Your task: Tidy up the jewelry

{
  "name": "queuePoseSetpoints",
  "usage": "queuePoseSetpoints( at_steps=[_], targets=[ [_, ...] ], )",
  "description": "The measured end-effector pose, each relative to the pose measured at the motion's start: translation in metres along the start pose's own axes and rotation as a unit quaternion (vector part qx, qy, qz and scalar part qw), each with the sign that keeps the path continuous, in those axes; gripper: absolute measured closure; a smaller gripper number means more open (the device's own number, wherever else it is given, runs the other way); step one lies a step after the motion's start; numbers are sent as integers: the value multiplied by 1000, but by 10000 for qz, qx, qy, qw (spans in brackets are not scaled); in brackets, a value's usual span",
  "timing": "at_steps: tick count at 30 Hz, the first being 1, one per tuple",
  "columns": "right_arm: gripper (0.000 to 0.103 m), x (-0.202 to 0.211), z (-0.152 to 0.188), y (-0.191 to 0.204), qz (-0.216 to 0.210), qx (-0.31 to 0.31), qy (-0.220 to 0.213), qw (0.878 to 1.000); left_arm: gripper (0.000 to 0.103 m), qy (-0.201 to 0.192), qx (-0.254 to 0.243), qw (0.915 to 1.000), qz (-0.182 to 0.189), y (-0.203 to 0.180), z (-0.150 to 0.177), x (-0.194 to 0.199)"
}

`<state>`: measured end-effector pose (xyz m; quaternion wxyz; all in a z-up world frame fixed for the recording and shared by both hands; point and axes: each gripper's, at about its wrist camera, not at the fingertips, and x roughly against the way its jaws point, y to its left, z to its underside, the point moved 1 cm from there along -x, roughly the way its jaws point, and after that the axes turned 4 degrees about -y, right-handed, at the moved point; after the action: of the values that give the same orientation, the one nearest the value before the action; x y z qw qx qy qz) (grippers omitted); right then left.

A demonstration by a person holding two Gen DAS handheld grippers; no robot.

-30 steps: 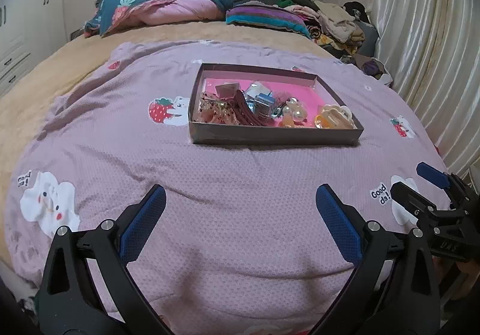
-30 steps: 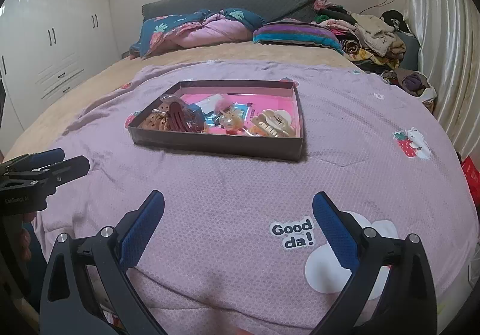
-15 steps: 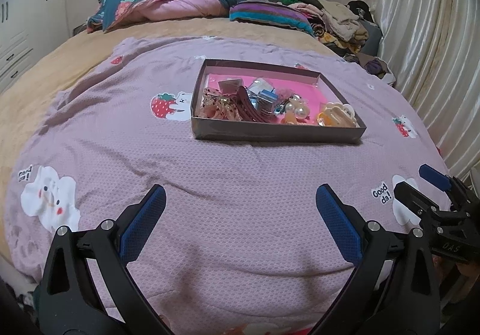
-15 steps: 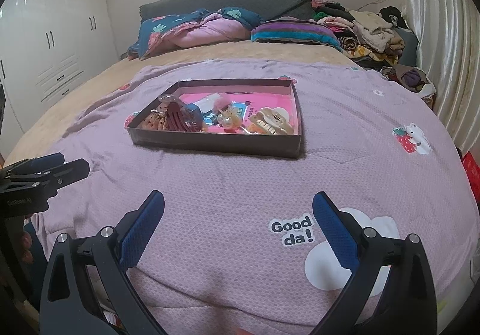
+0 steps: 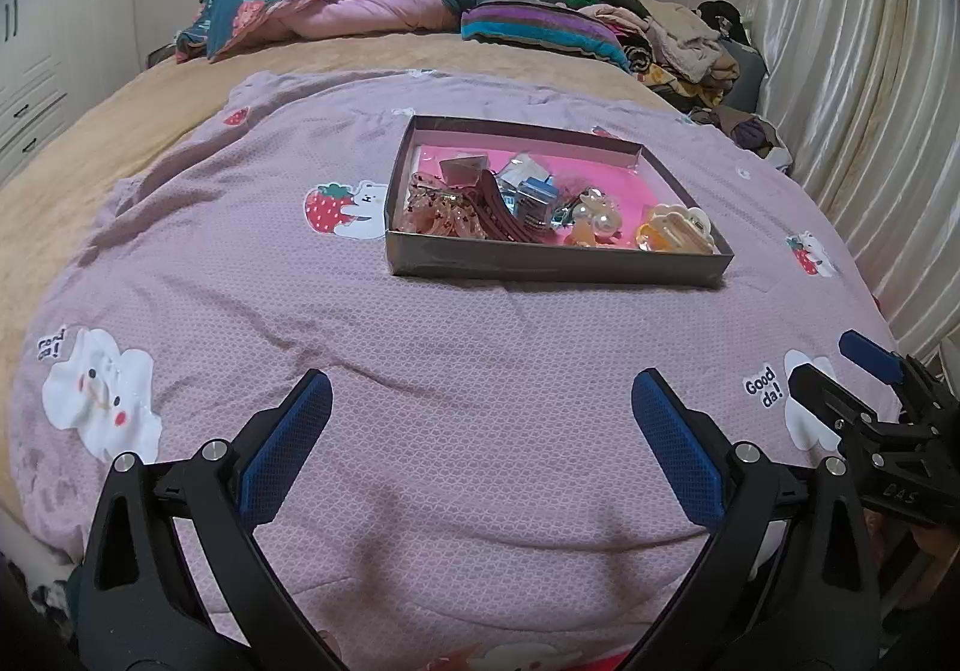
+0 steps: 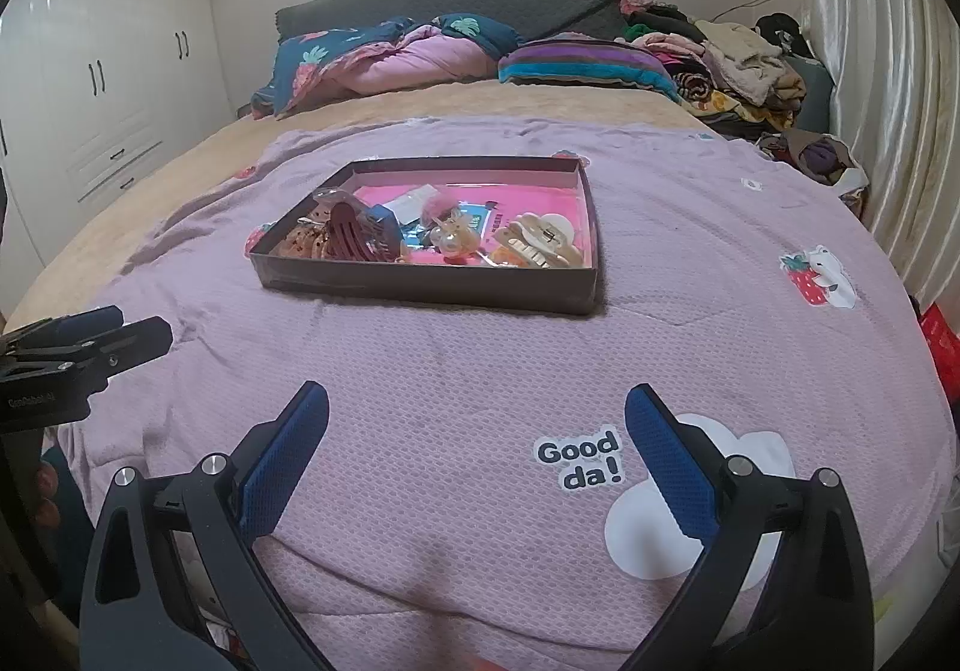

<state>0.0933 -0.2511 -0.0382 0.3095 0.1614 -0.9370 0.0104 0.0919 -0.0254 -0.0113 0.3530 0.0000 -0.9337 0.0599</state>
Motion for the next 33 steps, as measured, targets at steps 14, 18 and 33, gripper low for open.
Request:
queuePoseSetpoints(
  at_steps=[14, 18, 33],
  targets=[
    [4, 1, 0, -2, 14, 5, -15, 10000, 9, 1, 3, 10000, 3, 1, -1, 1],
    [4, 2, 1, -2, 17, 8, -20, 10000, 9, 1, 9, 10000, 20, 2, 0, 1],
    [4, 8, -1, -3, 33, 15, -49, 10000, 9, -10, 5, 10000, -11, 2, 0, 2]
  ],
)
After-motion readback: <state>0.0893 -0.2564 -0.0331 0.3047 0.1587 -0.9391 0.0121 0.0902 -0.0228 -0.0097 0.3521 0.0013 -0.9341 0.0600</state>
